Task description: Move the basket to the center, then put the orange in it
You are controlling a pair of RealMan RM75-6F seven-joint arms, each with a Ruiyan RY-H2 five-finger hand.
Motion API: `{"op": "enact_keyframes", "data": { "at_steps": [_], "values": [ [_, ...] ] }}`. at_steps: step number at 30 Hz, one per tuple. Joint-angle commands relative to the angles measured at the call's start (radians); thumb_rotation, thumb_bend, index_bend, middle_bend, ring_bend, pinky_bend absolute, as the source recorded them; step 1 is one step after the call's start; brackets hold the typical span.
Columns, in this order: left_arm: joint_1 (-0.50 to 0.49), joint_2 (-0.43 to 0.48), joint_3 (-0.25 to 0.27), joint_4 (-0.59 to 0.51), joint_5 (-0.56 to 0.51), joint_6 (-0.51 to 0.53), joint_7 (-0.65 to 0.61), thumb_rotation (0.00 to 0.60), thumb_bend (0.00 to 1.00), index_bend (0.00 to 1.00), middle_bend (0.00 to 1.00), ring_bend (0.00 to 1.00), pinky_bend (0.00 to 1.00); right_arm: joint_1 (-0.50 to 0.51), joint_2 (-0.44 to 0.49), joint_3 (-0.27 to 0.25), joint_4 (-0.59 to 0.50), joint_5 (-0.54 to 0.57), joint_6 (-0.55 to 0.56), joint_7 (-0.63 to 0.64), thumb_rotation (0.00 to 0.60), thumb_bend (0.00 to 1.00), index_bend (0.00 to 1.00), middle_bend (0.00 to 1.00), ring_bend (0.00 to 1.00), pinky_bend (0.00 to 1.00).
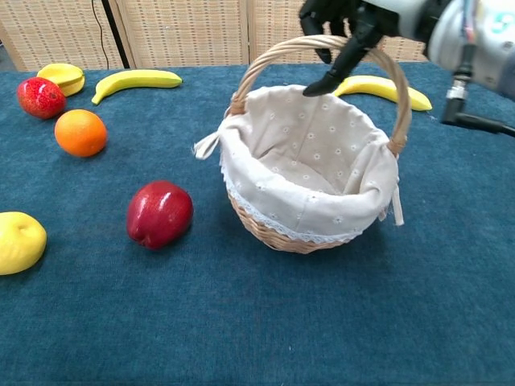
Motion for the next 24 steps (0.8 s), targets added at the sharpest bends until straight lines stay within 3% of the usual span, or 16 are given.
{"op": "enact_keyframes", "data": {
  "at_steps": [1,13,24],
  "values": [
    [0.005,-0.001,0.000,0.009,-0.005,0.003,-0.011,0.600,0.08,0.00,0.00,0.00,0.00,0.065,-0.049,0.040,0.052,0.032,-0.031,0.010,0.600,0.13,0.76,0.68,0.72,0.77],
    [0.005,-0.007,0.002,0.043,-0.012,-0.006,-0.050,0.600,0.08,0.00,0.00,0.00,0.00,0.134,-0.122,0.051,0.150,0.073,-0.027,0.084,0.600,0.13,0.76,0.68,0.72,0.77],
    [-0.016,-0.020,-0.007,0.053,-0.032,-0.041,-0.047,0.600,0.08,0.00,0.00,0.00,0.00,0.223,-0.148,0.117,0.259,0.143,-0.050,0.141,0.600,0.13,0.76,0.68,0.72,0.77]
  ]
}}
